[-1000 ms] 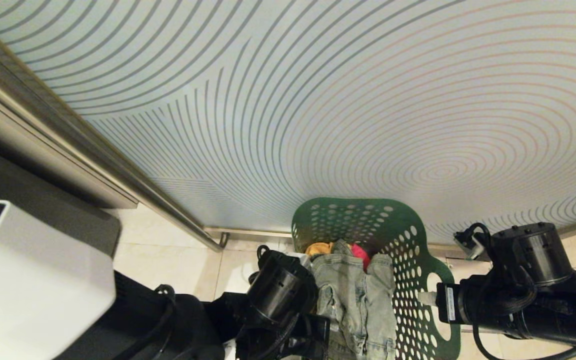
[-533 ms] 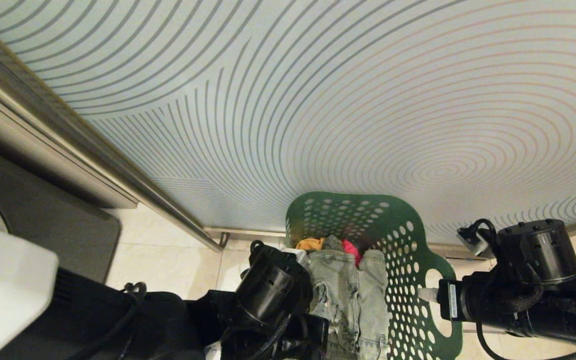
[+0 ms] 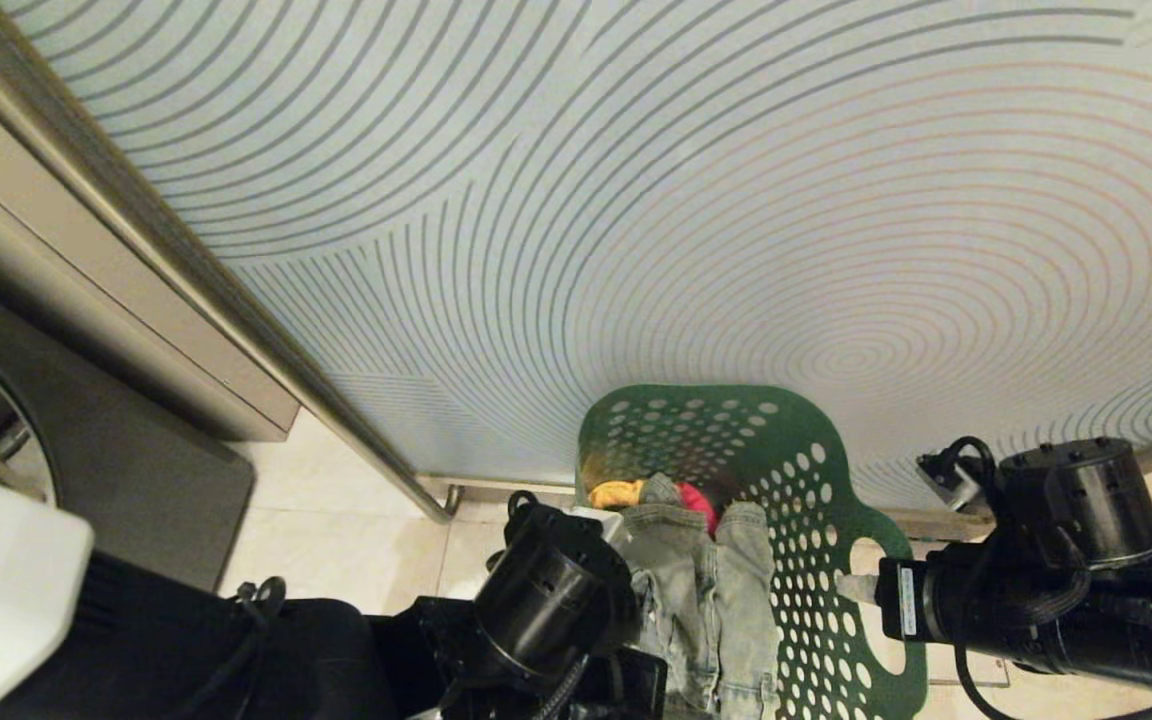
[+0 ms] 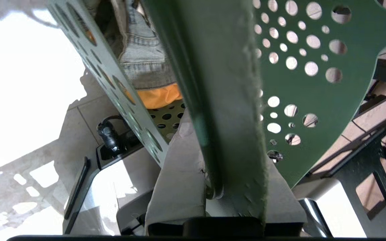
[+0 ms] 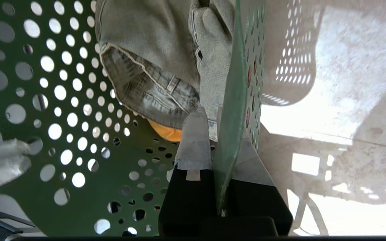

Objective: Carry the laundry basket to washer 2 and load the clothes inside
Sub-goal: Pick up the clothes basket and put it beside the washing machine

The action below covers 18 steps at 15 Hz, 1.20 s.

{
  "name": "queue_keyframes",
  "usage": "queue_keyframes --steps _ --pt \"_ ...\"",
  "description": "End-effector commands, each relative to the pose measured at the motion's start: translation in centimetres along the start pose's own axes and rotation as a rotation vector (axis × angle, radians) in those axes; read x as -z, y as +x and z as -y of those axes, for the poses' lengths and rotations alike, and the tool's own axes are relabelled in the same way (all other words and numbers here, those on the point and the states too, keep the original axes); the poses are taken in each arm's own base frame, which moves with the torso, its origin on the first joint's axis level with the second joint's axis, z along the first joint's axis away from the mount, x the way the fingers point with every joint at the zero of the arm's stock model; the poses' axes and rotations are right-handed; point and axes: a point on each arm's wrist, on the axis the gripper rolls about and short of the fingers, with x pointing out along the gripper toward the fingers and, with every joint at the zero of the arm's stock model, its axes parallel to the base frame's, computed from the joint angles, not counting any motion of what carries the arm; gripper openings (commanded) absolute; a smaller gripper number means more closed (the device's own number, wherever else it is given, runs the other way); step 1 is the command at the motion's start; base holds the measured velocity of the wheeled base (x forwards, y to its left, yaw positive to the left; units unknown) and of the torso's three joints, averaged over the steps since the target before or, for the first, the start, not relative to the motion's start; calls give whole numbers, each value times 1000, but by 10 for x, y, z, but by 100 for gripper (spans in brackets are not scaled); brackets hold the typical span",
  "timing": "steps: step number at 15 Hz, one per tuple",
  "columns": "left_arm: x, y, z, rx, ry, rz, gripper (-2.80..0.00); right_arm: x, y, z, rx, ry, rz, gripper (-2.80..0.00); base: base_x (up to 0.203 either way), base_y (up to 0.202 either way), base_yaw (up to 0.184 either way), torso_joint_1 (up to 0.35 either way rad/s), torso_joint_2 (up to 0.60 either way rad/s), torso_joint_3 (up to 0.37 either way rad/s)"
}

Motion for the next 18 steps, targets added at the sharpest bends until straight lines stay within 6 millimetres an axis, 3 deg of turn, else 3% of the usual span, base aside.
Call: queue_keyframes --steps 1,8,18 --pt "1 0 4 9 7 0 -280 -1 -3 -1 -6 2 15 -280 0 0 0 6 6 203" --pt "4 -1 12 30 27 -6 -280 0 -15 0 15 3 29 -280 0 0 0 3 3 201" --pt "9 2 15 35 35 -20 -280 0 -15 -1 13 2 29 -280 0 0 0 -1 1 200"
